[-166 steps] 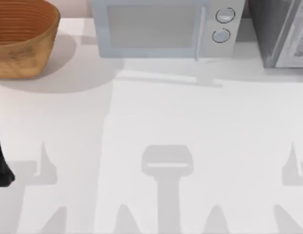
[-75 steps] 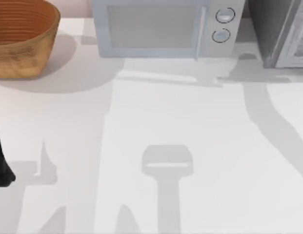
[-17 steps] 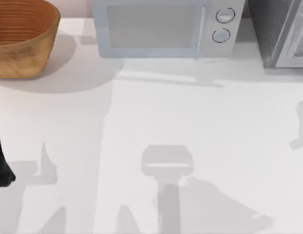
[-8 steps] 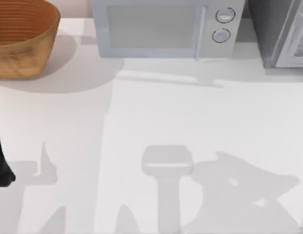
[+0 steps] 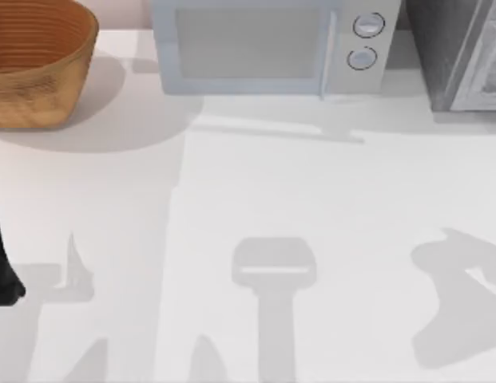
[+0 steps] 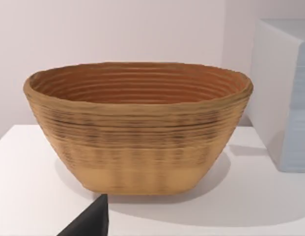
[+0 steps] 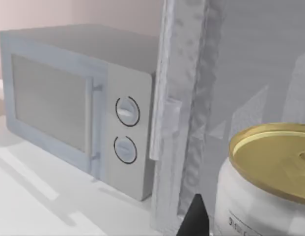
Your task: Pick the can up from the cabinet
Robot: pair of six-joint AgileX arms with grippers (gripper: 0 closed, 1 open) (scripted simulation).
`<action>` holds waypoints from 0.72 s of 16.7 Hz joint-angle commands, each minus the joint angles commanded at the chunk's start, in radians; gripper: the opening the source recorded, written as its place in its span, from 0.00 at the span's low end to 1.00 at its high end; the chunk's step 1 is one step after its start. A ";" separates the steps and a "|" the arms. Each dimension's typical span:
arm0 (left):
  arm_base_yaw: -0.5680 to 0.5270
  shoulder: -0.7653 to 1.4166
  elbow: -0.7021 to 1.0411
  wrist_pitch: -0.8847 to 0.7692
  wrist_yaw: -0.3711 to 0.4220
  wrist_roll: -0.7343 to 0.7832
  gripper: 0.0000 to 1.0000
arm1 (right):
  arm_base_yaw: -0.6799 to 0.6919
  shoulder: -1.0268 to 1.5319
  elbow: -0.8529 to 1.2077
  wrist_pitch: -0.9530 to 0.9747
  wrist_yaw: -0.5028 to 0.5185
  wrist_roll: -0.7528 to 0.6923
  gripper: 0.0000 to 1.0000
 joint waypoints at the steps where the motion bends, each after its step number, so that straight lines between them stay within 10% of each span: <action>1: 0.000 0.000 0.000 0.000 0.000 0.000 1.00 | -0.016 0.044 0.016 0.029 -0.027 -0.007 0.00; 12: 0.000 0.000 0.000 0.000 0.000 0.000 1.00 | -0.173 0.559 0.146 0.276 -0.297 -0.072 0.00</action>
